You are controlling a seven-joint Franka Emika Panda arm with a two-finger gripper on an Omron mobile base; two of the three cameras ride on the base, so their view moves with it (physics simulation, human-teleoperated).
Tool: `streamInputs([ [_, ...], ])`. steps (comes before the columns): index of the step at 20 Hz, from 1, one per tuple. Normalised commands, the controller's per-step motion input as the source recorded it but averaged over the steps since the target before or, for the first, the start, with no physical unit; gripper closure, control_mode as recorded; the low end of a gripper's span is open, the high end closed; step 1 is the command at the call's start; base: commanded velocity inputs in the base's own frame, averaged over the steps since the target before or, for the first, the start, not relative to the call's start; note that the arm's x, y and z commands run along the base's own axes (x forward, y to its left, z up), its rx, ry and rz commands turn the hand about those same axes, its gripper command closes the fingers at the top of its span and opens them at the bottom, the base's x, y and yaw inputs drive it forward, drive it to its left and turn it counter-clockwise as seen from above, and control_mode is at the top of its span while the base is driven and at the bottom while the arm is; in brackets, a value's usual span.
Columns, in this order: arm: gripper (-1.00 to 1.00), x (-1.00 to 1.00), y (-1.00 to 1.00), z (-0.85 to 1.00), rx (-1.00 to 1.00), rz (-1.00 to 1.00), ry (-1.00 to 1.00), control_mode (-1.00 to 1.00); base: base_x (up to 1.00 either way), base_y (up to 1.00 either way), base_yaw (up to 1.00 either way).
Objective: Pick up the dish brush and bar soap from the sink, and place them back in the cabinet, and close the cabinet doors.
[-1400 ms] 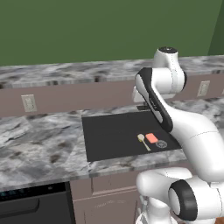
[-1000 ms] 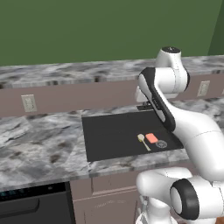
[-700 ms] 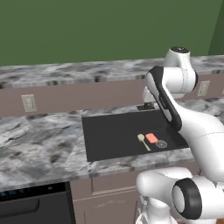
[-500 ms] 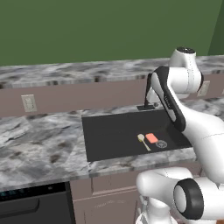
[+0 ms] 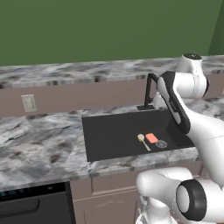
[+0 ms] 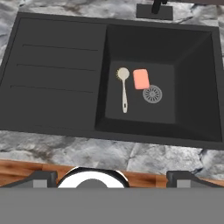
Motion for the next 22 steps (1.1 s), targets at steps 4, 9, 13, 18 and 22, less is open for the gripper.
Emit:
streamInputs([
  [4,-1.0,0.0,-0.31,-0.22,0.0,0.0,0.0,-1.0,0.0,0.0,0.0],
  [9,-1.0,0.0,-0.23,-0.19,0.0,0.0,0.0,-1.0,0.0,0.0,0.0],
  [13,-1.0,0.0,-0.18,-0.18,0.0,0.0,0.0,-1.0,0.0,0.0,0.0],
  [18,-1.0,0.0,-0.28,-0.15,0.0,0.0,0.0,-1.0,0.0,0.0,0.0],
  [22,-1.0,0.0,-0.23,-0.07,0.0,0.0,0.0,-1.0,0.0,0.0,0.0],
])
